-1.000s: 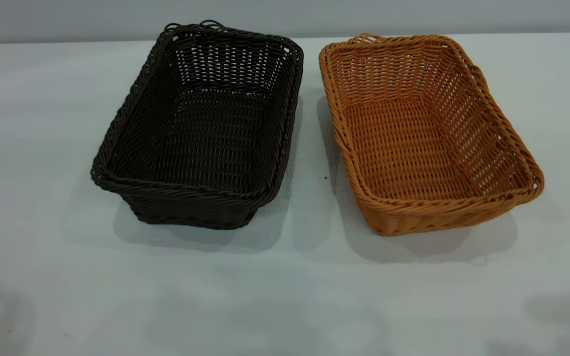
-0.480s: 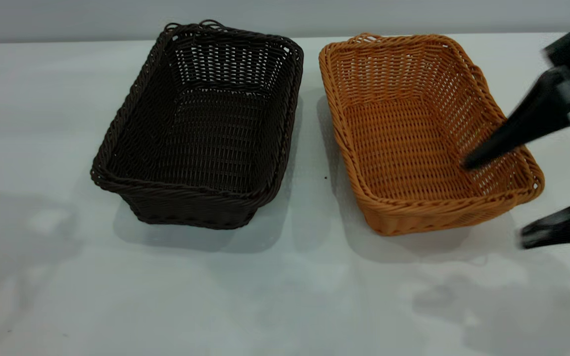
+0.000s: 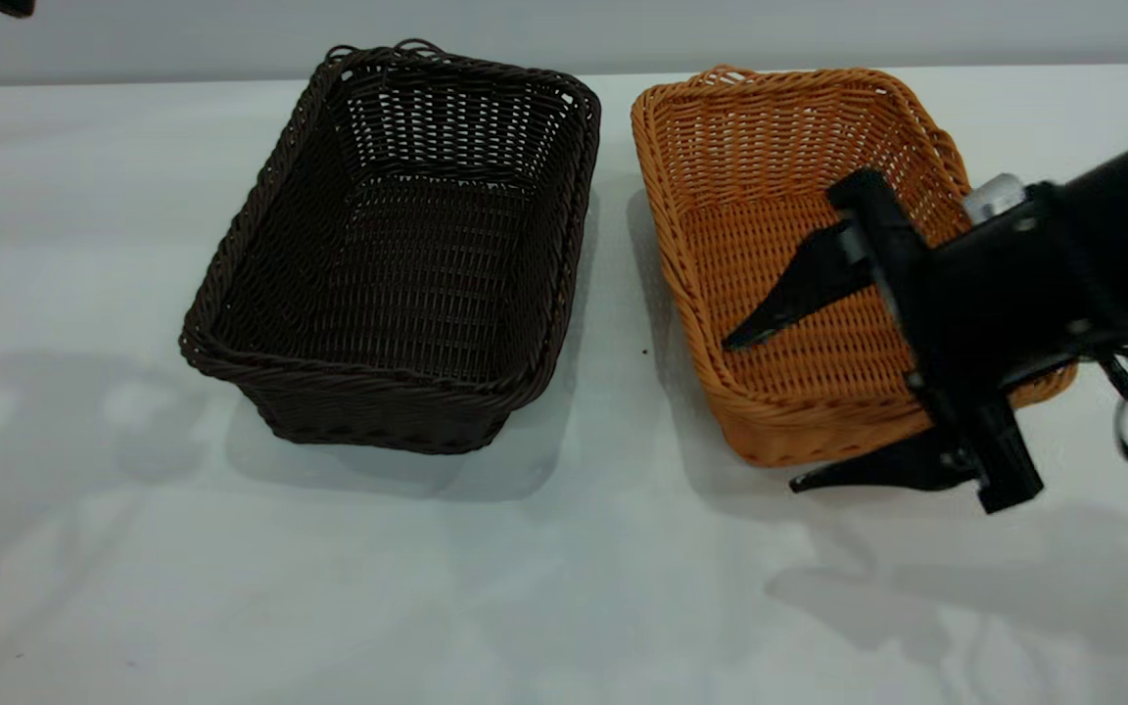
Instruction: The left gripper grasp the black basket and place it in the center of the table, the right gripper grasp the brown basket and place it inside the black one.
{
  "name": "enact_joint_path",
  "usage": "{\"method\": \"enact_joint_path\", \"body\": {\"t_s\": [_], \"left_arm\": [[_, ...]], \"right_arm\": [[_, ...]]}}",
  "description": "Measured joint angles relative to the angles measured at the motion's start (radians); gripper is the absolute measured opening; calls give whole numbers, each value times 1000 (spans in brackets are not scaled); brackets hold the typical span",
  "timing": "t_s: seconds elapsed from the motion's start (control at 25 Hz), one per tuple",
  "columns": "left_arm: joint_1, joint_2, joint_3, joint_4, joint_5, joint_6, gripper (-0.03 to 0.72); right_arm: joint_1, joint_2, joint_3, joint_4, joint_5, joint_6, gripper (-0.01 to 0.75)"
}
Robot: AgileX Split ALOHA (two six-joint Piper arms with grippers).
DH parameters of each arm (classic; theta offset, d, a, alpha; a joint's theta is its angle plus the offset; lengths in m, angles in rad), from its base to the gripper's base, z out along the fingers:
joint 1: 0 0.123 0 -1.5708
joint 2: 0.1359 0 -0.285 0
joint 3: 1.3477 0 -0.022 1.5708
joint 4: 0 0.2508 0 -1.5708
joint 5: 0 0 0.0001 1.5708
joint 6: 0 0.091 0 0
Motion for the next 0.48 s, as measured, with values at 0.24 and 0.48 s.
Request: {"method": "enact_joint_path", "body": {"t_s": [0.24,0.48], "left_arm": [[0,3,-1,-3,-1,4,567],[-5,94,-13,-5,-2,33,567]], "right_arm": [[17,50,-33,10,-224,166,584],[17,68,-35,14,-311,238,584]]}}
